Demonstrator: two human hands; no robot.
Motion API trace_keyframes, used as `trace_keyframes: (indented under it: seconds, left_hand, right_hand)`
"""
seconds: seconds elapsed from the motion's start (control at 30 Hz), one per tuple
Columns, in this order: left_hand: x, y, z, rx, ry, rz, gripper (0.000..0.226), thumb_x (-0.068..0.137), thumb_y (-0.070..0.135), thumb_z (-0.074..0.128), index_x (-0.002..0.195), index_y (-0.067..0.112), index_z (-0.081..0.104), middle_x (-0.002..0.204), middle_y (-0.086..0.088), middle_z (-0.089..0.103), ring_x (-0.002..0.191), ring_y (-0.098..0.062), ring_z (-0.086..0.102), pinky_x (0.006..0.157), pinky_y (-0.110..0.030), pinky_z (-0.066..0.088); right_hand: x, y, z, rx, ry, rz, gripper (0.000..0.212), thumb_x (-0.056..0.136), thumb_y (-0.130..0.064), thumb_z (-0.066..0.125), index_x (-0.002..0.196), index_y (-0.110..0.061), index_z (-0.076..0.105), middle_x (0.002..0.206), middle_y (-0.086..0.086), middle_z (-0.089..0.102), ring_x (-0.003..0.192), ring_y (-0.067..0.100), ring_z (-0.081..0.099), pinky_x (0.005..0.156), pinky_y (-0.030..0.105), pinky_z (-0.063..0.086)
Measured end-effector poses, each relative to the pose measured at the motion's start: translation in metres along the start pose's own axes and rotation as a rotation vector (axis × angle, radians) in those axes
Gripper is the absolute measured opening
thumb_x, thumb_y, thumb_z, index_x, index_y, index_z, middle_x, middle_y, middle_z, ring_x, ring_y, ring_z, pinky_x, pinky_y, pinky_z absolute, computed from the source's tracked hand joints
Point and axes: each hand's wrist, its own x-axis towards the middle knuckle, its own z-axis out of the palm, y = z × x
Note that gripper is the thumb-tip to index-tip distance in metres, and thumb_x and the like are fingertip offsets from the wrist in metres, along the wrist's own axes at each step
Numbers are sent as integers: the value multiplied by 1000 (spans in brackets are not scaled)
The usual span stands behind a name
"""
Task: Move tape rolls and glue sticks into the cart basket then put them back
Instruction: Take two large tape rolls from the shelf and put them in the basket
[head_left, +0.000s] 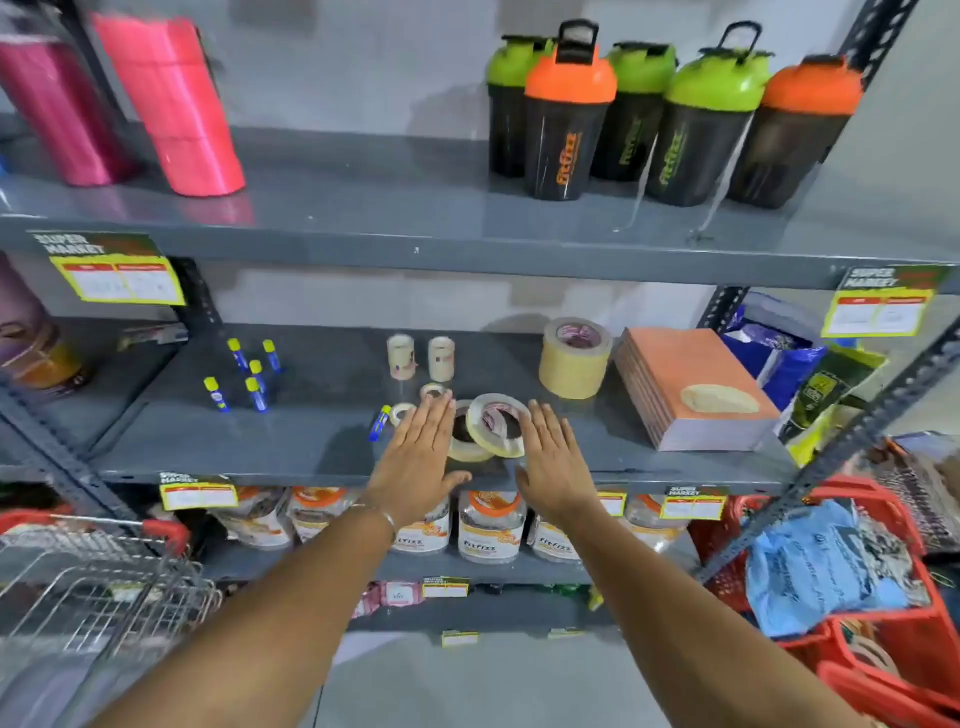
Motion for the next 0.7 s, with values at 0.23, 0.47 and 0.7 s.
trace_keyframes:
  seconds: [0.23,0.47,0.7]
  left_hand:
    - [23,9,49,-87,-187,-78,76,91,47,48,149,6,20,153,-11,34,145,-30,22,121,-49,6]
    - [41,11,60,-59,-132,-96,32,79,30,67,108,17,64,107,4,70,116,-22,59,114,-58,5]
    - [56,27,35,-39,-309,-132,50,68,-13,47,109,14,58,109,-1,62,121,-23,47,109,-71,-9]
  right_hand:
    - [31,23,40,146,-165,-44,62,99,-25,41,152,-12,10,161,7,15,149,22,7,121,43,-3]
    - [47,40,54,313,-136,-152,48,91,-9,53,138,-16,46,144,5,49,140,24,35,119,41,15]
    - [46,47,54,383,-71,-139,48,83,-10,62,128,-25,57,124,1,61,112,26,55,99,35,46]
